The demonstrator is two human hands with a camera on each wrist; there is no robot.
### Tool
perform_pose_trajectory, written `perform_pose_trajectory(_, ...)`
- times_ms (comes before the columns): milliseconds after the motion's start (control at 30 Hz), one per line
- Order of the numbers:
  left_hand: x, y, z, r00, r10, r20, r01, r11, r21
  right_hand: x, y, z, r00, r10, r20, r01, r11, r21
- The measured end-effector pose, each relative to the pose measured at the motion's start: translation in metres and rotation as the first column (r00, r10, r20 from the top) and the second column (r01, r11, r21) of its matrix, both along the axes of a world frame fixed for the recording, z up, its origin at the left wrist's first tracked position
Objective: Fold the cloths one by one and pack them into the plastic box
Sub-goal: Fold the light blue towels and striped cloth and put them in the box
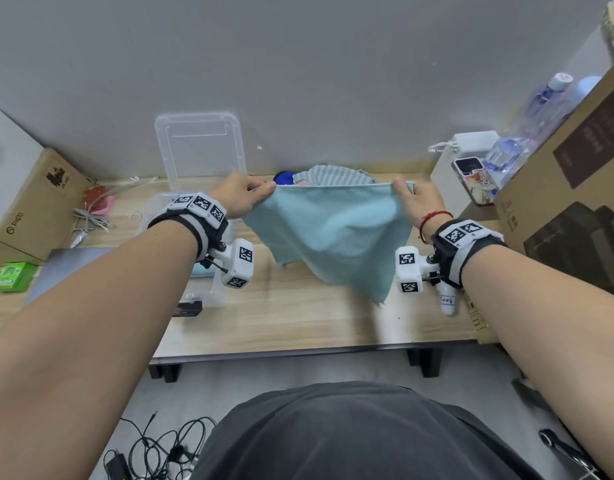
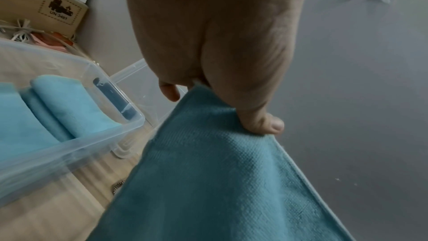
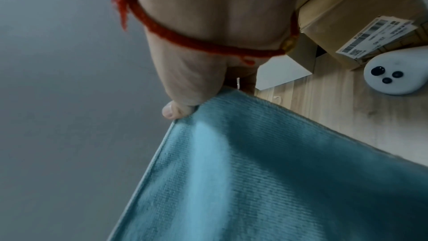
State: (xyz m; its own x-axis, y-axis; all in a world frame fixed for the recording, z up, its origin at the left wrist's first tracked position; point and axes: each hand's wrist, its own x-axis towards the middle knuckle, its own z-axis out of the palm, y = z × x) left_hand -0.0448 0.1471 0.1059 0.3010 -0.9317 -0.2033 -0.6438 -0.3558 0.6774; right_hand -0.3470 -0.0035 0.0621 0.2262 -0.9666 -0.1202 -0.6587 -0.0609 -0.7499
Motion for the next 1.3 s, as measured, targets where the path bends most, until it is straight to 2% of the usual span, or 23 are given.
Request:
perform_pose_trajectory(67, -0.002, -0.006, 0.003, 1.0, 0.02, 0.022, -0.02, 1.0, -0.023, 0.002, -0.006, -0.001, 1.0, -0.012, 0.001, 0.012, 1.0, -0.005)
perform_pose_trajectory(167, 0.002, -0.02, 0.009, 0.997, 0.081, 0.022, -0.079, 0.994, -0.07, 0.009, -0.017, 0.007, 0.993, -0.045, 0.11, 0.052, 0.997, -0.064)
perform_pose_trajectory(333, 0.01, -0.038, 0.016, 0.949, 0.227, -0.218, -0.28, 0.925, -0.257, 0.024, -0.029, 0.035, 0.931, -0.138, 0.339, 0.199, 0.968, -0.153)
perform_pose_trajectory(433, 0.01, -0.042, 0.01, 0.895, 0.257, -0.364, -0.364, 0.893, -0.265, 0.026, -0.031, 0.035, 0.904, -0.183, 0.386, 0.262, 0.951, -0.163)
perform_pose_trajectory(500, 0.009, -0.04, -0.004, 0.899, 0.248, -0.362, -0.337, 0.919, -0.207, 0.021, -0.027, 0.021, 0.922, -0.216, 0.321, 0.269, 0.954, -0.131)
perform_pose_trajectory(567, 0.002, -0.03, -0.021, 0.931, 0.222, -0.291, -0.271, 0.953, -0.138, 0.01, -0.017, 0.0, 0.943, -0.24, 0.23, 0.265, 0.96, -0.085)
perform_pose_trajectory(733, -0.021, 0.007, -0.087, 0.982, 0.123, -0.141, -0.116, 0.992, 0.056, -0.021, 0.023, -0.076, 0.961, -0.268, 0.07, 0.267, 0.963, 0.033)
perform_pose_trajectory(867, -0.033, 0.044, -0.148, 1.0, 0.011, -0.023, -0.006, 0.978, 0.209, -0.044, 0.061, -0.134, 0.973, -0.188, -0.131, 0.211, 0.959, 0.187)
perform_pose_trajectory(933, -0.039, 0.063, -0.175, 0.999, -0.038, -0.024, 0.043, 0.962, 0.27, -0.053, 0.078, -0.156, 0.967, -0.114, -0.226, 0.165, 0.961, 0.223)
perform_pose_trajectory(1067, -0.048, 0.089, -0.204, 0.994, -0.085, -0.066, 0.104, 0.925, 0.366, -0.06, 0.106, -0.178, 0.947, -0.016, -0.32, 0.097, 0.966, 0.239)
perform_pose_trajectory(1167, -0.049, 0.1, -0.22, 0.995, -0.076, -0.07, 0.098, 0.906, 0.412, -0.062, 0.117, -0.188, 0.928, 0.04, -0.371, 0.062, 0.964, 0.258)
perform_pose_trajectory(1300, -0.049, 0.1, -0.22, 0.996, -0.084, -0.001, 0.078, 0.922, 0.378, -0.061, 0.116, -0.19, 0.934, 0.051, -0.352, 0.043, 0.967, 0.252)
